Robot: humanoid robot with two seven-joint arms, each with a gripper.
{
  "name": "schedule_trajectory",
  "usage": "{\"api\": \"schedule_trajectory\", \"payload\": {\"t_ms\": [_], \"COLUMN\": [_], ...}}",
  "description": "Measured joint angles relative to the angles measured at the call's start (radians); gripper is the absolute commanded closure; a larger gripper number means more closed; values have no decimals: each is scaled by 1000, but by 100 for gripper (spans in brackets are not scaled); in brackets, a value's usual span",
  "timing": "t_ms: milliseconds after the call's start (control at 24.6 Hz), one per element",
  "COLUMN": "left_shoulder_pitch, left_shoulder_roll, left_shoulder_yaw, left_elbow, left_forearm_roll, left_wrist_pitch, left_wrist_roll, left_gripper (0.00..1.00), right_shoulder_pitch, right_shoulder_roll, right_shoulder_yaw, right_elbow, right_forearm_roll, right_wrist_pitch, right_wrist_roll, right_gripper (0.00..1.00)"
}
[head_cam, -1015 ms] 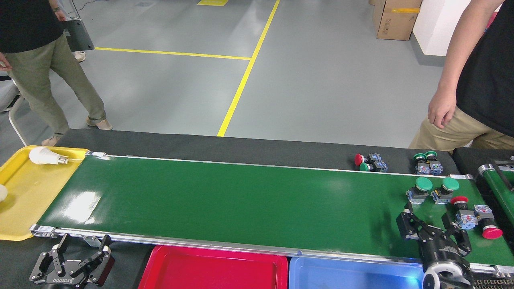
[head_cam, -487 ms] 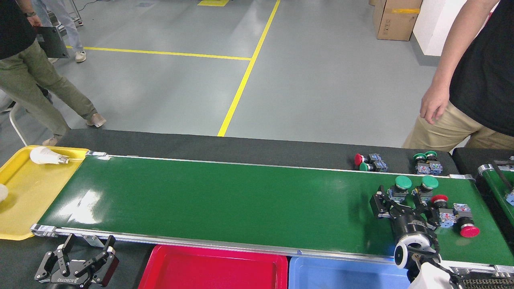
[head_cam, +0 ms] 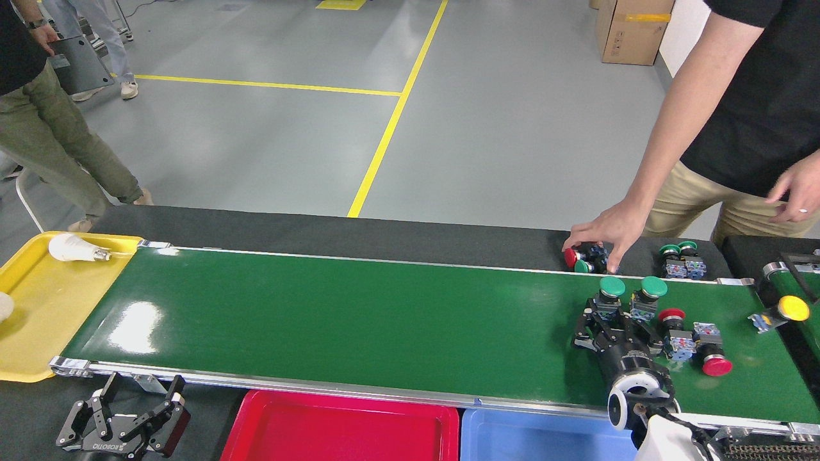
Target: Pick switch part from conveyor to tray
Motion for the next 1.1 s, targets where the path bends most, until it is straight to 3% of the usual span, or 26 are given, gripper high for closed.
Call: {"api": "schedule_trajectory", "payload": {"t_ms": [162,406,650,690,731,771,812,1096], "left_shoulder_pitch": [0,0,0,0,0,0,0,5], "left_shoulder_roll": [0,0,0,0,0,0,0,-1], "left_shoulder_yaw": [1,1,1,1,0,1,0,1], "left_elbow": [0,-2,-1,-1,-2,-2,-2,-2], "left_forearm_roll": [0,0,0,1,1,2,2,3], "left_wrist_pitch": [-2,0,5,2,-2,-3,-4,-7], "left_wrist_roll": [0,0,0,0,0,0,0,0], "left_gripper": [0,0,0,0,0,0,0,0], "right_shoulder_pitch": [72,147,147,147,147,148,148,155], "right_shoulder_roll": [-3,-17,-15,-11,-7,0,7,18], "right_shoulder_yaw": [35,239,470,508,536,555,564,556], "right_elbow": [-116,-331,-348,-348,-348,-348,-348,-353], "right_forearm_roll": [21,153,210,224,237,247,254,253], "right_wrist_pitch": [-106,-260,-353,-357,-360,-361,-361,-364], "right_wrist_roll": [0,0,-3,-3,-3,-3,-3,-1], "right_gripper": [93,93,90,81,54,19,2,0]}}
